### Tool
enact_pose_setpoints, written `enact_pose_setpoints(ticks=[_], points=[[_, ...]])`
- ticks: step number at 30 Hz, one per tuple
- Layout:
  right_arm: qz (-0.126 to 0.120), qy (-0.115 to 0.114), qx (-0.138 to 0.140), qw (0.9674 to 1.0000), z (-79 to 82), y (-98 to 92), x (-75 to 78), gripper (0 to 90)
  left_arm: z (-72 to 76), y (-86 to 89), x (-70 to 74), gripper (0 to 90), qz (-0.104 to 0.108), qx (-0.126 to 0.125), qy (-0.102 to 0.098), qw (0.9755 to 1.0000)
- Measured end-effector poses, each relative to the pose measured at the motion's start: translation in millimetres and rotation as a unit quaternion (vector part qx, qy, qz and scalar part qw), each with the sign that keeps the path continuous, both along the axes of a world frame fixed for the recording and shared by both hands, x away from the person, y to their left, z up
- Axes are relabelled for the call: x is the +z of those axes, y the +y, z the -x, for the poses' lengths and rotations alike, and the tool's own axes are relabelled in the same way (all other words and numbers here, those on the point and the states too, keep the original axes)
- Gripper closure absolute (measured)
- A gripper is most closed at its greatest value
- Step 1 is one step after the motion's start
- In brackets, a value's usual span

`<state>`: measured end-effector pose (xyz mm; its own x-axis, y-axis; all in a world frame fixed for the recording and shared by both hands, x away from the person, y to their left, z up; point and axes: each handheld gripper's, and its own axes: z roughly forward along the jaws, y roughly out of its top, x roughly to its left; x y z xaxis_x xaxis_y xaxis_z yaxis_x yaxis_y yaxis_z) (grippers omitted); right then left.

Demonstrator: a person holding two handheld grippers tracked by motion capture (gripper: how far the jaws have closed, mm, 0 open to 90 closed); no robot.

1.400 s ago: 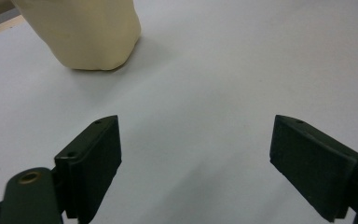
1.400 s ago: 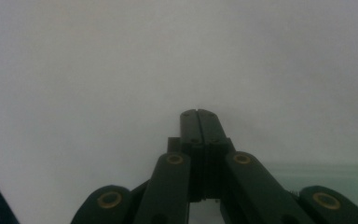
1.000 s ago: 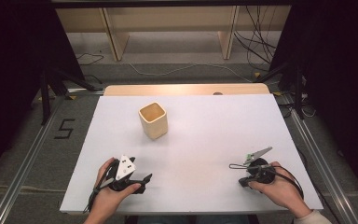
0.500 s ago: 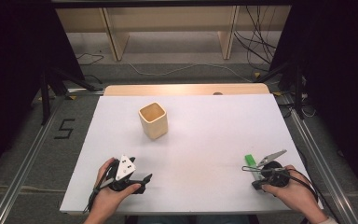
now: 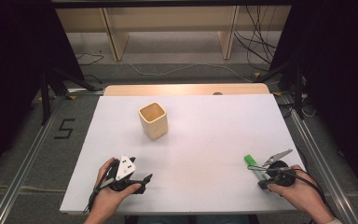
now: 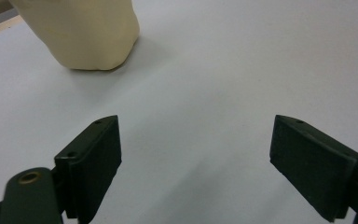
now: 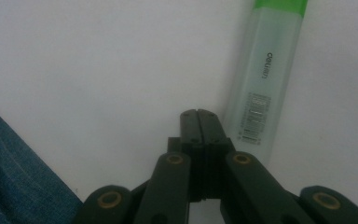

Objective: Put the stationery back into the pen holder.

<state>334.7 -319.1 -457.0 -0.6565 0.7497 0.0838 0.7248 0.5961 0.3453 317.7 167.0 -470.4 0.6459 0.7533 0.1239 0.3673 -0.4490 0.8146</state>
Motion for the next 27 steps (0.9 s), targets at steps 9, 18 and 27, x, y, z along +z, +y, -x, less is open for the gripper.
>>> enact_pose_setpoints(ticks=[9, 18, 27], points=[[0.007, -0.001, 0.002, 1.0, -0.1, 0.4, 0.6, 89.1, 0.2, -0.8, 0.1, 16.1, 0.0, 0.0, 0.0, 1.0], [0.008, -0.006, 0.006, 0.9999, 0.4, 0.2, 6.0, 80.6, 0.0, -0.8, -0.2, 16.1, 0.0, 0.0, 0.001, 1.0], [0.014, -0.018, 0.019, 0.9996, 1.7, 3.1, 14.0, 67.0, 0.1, -1.2, -0.1, 16.1, 0.0, 0.0, 0.001, 1.0]])
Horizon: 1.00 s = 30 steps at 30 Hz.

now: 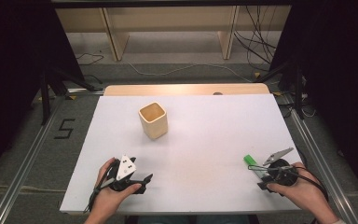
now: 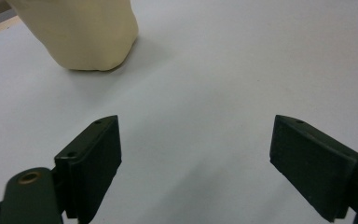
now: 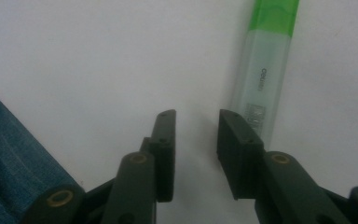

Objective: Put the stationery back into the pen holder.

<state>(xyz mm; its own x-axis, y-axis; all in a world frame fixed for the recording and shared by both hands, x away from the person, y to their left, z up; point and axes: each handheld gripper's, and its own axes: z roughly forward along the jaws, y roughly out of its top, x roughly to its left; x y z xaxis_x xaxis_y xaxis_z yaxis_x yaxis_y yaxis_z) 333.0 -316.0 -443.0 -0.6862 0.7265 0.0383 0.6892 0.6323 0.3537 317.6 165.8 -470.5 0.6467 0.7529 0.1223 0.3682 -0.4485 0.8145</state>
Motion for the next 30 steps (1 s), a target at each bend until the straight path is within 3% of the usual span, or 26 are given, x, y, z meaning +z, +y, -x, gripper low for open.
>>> enact_pose_setpoints(ticks=[14, 16, 25, 30], points=[[0.006, -0.043, -0.009, 0.999, -9.9, 0.0, 13.2, 36.3, -0.3, -0.4, -0.4, 16.1, 0.0, -0.001, 0.0, 1.0], [0.006, -0.049, -0.022, 0.9985, -16.2, -0.9, 18.3, 29.6, -0.3, -0.6, -0.5, 16.1, 0.002, 0.0, 0.0, 1.0], [0.019, -0.019, -0.024, 0.9994, -38.1, -0.1, 22.1, 28.1, -0.6, -0.7, -0.5, 16.2, 0.001, -0.001, 0.0, 1.0], [0.051, 0.018, -0.02, 0.9983, -50.8, 5.1, 22.4, 32.1, -0.6, -0.5, -0.7, 16.2, 0.002, -0.001, 0.0, 1.0]])
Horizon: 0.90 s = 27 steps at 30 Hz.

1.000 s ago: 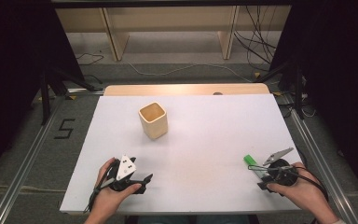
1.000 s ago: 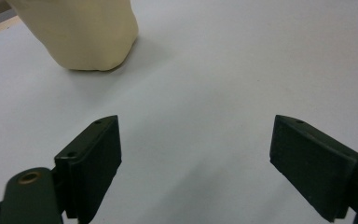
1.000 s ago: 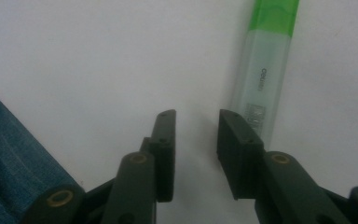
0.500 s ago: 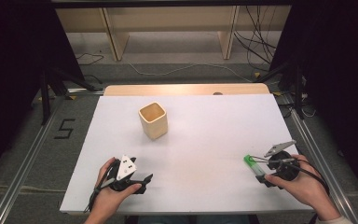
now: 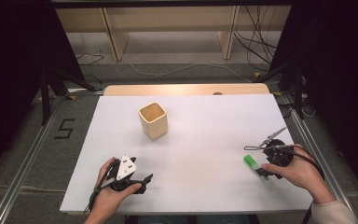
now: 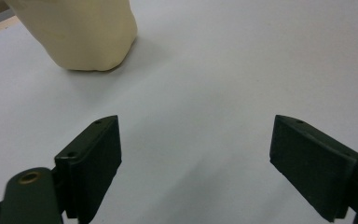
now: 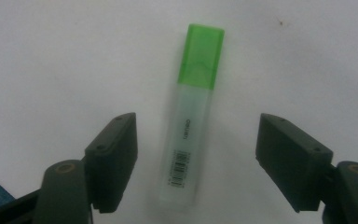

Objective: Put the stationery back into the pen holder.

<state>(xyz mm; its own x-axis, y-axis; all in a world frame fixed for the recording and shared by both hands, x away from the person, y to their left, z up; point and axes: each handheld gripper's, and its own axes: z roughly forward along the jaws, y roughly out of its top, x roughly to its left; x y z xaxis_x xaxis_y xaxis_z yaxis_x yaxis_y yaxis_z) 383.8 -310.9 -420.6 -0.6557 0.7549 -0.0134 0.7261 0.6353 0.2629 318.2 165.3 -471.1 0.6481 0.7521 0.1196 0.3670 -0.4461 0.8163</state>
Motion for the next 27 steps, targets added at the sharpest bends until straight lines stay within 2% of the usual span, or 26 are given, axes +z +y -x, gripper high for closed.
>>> enact_pose_setpoints(ticks=[5, 11, 12, 13, 27], points=[[0.016, 0.027, -0.006, 0.9995, -10.0, 4.8, -3.8, 36.2, 0.1, 0.0, 0.2, 16.2, 0.0, 0.0, -0.001, 1.0], [0.033, 0.051, -0.014, 0.9981, -12.1, 10.5, -10.0, 40.6, -0.1, -0.1, 0.0, 16.1, 0.001, -0.001, 0.0, 1.0], [0.034, 0.048, -0.009, 0.9982, -12.5, 11.0, -11.6, 41.0, -0.1, -0.3, -0.1, 16.2, 0.002, -0.001, 0.001, 1.0], [0.034, 0.057, -0.014, 0.9977, -12.6, 13.2, -11.9, 42.2, -0.1, -0.5, -0.1, 16.2, 0.001, -0.002, 0.001, 1.0], [0.056, 0.072, -0.023, 0.9956, -15.8, 22.7, -18.5, 46.3, -0.1, -0.2, 0.3, 16.2, 0.0, -0.003, -0.001, 1.0]])
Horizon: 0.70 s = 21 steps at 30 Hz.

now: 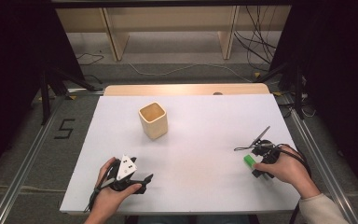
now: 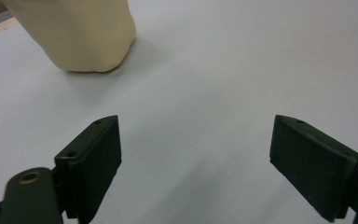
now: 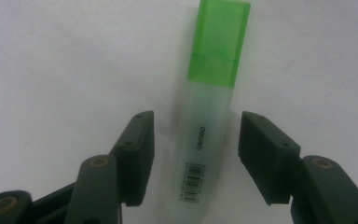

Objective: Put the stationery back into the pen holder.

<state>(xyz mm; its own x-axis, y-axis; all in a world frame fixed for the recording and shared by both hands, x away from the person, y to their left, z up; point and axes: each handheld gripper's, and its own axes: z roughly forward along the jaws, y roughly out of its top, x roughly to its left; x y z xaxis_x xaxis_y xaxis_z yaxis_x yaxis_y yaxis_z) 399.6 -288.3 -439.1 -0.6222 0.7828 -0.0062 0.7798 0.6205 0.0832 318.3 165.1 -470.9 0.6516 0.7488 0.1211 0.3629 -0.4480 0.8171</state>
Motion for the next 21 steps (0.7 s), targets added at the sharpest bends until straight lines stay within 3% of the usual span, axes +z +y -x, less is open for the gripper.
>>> enact_pose_setpoints(ticks=[21], points=[[0.005, 0.007, -0.022, 0.9997, -2.7, -0.6, -6.7, 56.6, 0.0, -0.1, 0.2, 16.2, 0.001, -0.002, 0.001, 1.0]])
